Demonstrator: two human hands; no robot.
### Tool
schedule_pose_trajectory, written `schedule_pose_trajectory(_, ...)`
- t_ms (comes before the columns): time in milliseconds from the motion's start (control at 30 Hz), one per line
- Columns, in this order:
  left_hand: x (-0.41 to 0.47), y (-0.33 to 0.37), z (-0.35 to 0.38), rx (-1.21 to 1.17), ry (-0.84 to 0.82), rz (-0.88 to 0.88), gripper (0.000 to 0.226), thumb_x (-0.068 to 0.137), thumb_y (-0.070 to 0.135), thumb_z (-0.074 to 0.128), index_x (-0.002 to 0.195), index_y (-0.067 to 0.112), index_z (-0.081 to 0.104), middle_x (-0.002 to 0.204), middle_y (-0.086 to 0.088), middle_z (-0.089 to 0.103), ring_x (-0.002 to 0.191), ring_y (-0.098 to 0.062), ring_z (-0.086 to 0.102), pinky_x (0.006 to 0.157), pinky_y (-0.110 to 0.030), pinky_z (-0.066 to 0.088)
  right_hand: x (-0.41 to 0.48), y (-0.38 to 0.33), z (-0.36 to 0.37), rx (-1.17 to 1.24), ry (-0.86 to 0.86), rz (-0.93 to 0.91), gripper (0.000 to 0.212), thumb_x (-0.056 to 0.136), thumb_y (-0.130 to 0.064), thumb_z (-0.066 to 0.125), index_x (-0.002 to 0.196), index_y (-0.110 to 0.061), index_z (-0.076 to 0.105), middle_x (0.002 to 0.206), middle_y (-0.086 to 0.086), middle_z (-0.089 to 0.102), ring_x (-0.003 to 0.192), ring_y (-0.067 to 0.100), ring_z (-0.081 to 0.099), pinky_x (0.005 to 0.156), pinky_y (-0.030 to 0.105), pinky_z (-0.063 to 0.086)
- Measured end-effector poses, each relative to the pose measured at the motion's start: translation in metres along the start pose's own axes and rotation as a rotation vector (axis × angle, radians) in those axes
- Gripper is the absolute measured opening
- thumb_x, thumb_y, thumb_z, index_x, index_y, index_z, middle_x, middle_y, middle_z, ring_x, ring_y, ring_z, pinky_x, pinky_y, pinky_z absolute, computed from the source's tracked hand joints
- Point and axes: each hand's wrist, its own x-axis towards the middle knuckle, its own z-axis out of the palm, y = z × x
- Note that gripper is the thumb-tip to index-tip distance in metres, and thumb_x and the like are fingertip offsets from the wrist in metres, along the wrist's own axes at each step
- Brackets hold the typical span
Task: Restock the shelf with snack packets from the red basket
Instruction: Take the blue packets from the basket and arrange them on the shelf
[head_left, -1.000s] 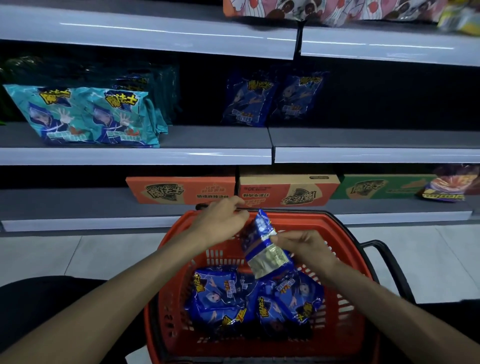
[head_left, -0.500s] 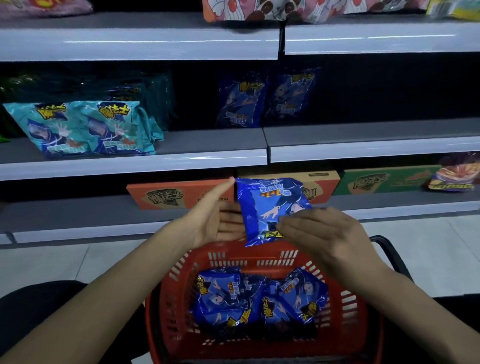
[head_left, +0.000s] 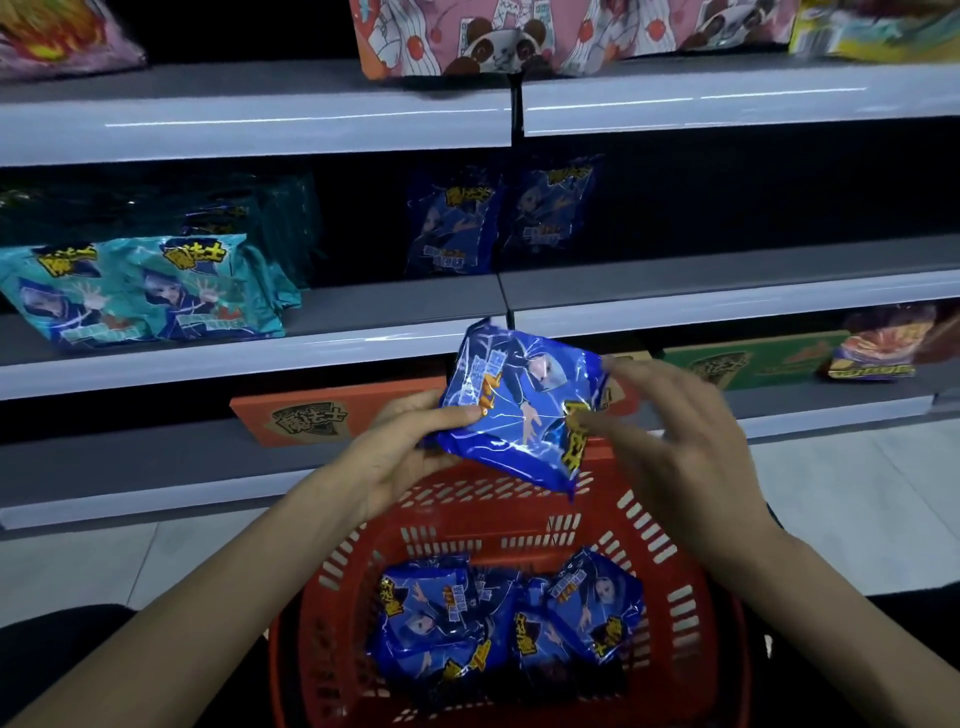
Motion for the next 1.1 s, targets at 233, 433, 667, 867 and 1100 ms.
schedule_pose_trajectory(233, 0.000, -0.018, 0.017, -0.085, 0.014, -0.061, 0.040, 0.085, -0.005, 0.072, 0.124, -0.001, 0.068, 0.120, -0.020, 0.075, 0.101, -0.030, 0.072, 0.080, -0.039, 0.064, 0.011, -0.012, -0.010, 0.864, -0.105, 0.918, 0.027, 0.088, -0.047, 0.073, 0.115, -0.045, 0.068, 0.110, -0.013, 0.074, 0.098, 0.007, 0.072, 0.079, 0.037, 0.063)
schedule_pose_trajectory(433, 0.008, -0.022, 0.035, -0.109, -0.085, -0.083, 0.048, 0.079, -0.011, 0.075, 0.125, 0.001, 0.066, 0.119, -0.018, 0.076, 0.102, -0.029, 0.074, 0.082, -0.038, 0.064, 0.026, -0.009, -0.009, 1.540, -0.288, 1.244, 0.042, 0.093, -0.045, 0.068, 0.125, -0.017, 0.070, 0.112, 0.018, 0.077, 0.101, 0.043, 0.075, 0.097, 0.059, 0.056)
schedule_pose_trajectory(667, 0.014, -0.028, 0.047, -0.045, -0.047, -0.084, 0.041, 0.081, -0.015, 0.072, 0.118, 0.002, 0.068, 0.108, -0.015, 0.079, 0.104, -0.033, 0.075, 0.102, -0.054, 0.054, 0.025, 0.013, -0.020, 1.321, -0.064, 0.929, 0.021, 0.096, -0.022, 0.067, 0.114, -0.021, 0.078, 0.107, 0.001, 0.080, 0.102, 0.024, 0.077, 0.082, 0.043, 0.065)
schedule_pose_trajectory(867, 0.011, -0.036, 0.060, 0.053, -0.014, -0.062, 0.046, 0.084, -0.007, 0.076, 0.127, 0.004, 0.064, 0.119, -0.014, 0.077, 0.113, -0.033, 0.073, 0.091, -0.042, 0.058, 0.008, 0.026, -0.020, 0.909, -0.055, 0.699, 0.019, 0.096, -0.029, 0.066, 0.108, -0.043, 0.072, 0.095, -0.032, 0.075, 0.095, -0.002, 0.074, 0.063, 0.022, 0.062)
schedule_pose_trajectory(1100, 0.005, -0.040, 0.075, 0.162, -0.009, -0.037, 0.045, 0.083, 0.000, 0.081, 0.125, 0.008, 0.067, 0.116, -0.008, 0.078, 0.112, -0.027, 0.074, 0.107, -0.047, 0.053, -0.008, 0.045, -0.009, 0.680, -0.026, 0.677, 0.014, 0.100, -0.024, 0.063, 0.100, -0.027, 0.076, 0.082, -0.027, 0.075, 0.083, -0.005, 0.073, 0.053, 0.028, 0.059)
